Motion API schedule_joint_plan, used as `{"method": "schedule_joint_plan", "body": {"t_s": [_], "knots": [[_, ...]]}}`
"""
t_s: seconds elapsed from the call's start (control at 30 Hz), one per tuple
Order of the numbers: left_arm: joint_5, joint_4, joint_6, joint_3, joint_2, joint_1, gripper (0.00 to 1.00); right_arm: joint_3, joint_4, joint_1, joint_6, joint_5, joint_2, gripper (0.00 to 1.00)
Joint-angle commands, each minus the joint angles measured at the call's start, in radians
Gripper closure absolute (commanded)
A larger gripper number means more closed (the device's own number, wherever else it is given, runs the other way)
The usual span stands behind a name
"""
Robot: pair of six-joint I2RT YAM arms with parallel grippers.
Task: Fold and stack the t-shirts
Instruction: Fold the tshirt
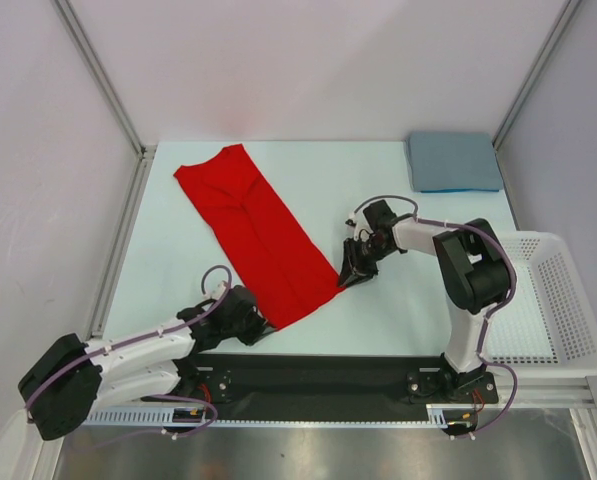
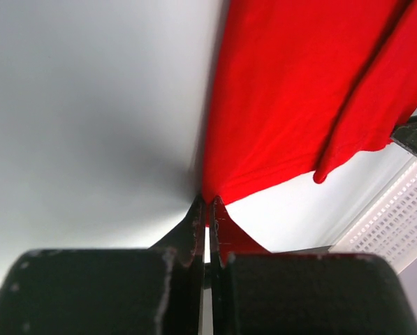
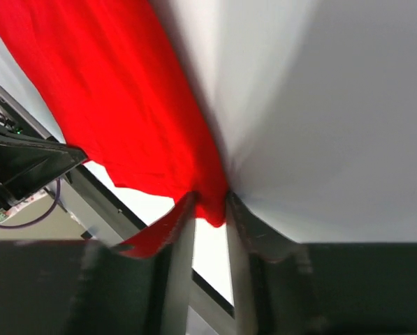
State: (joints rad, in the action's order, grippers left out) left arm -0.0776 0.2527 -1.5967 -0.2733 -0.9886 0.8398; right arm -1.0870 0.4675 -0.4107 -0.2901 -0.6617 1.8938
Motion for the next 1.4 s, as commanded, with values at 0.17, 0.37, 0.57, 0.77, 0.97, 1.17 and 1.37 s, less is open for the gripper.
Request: {"method": "schedule_joint_plan", "body": {"t_s": [0.17, 0.37, 0.57, 0.77, 0.97, 1.17, 1.37], "knots": [[-0.021, 0.213, 0.041, 0.037, 0.077, 0.004, 1.0, 0.125, -0.049, -0.056, -0.047, 0.07, -0.056, 0.99], [-0.037, 0.387, 0.034, 0.048, 0.206, 0.033, 1.0, 0.292, -0.168, -0.122, -0.165, 0.086, -0.214, 1.0], [-0.013, 0.483, -0.025, 0.105, 0.333, 0.076, 1.0, 0.426, -0.268, -0.21, -0.279, 0.082, -0.344, 1.0], [-0.033, 0.525, 0.023, 0.06, 0.396, 0.081, 1.0, 0.472, -0.303, -0.261, -0.36, 0.093, -0.404, 1.0], [-0.11, 0.502, 0.214, -0.122, 0.265, 0.039, 1.0, 0.318, -0.204, -0.263, -0.308, 0.131, -0.389, 1.0], [-0.088, 0.516, 0.469, -0.303, 0.131, -0.175, 1.0, 0.121, -0.099, -0.226, -0.232, 0.128, -0.271, 1.0], [0.01, 0.432, 0.69, -0.4, 0.064, -0.461, 1.0, -0.143, -0.018, -0.131, -0.17, 0.079, -0.09, 1.0]]}}
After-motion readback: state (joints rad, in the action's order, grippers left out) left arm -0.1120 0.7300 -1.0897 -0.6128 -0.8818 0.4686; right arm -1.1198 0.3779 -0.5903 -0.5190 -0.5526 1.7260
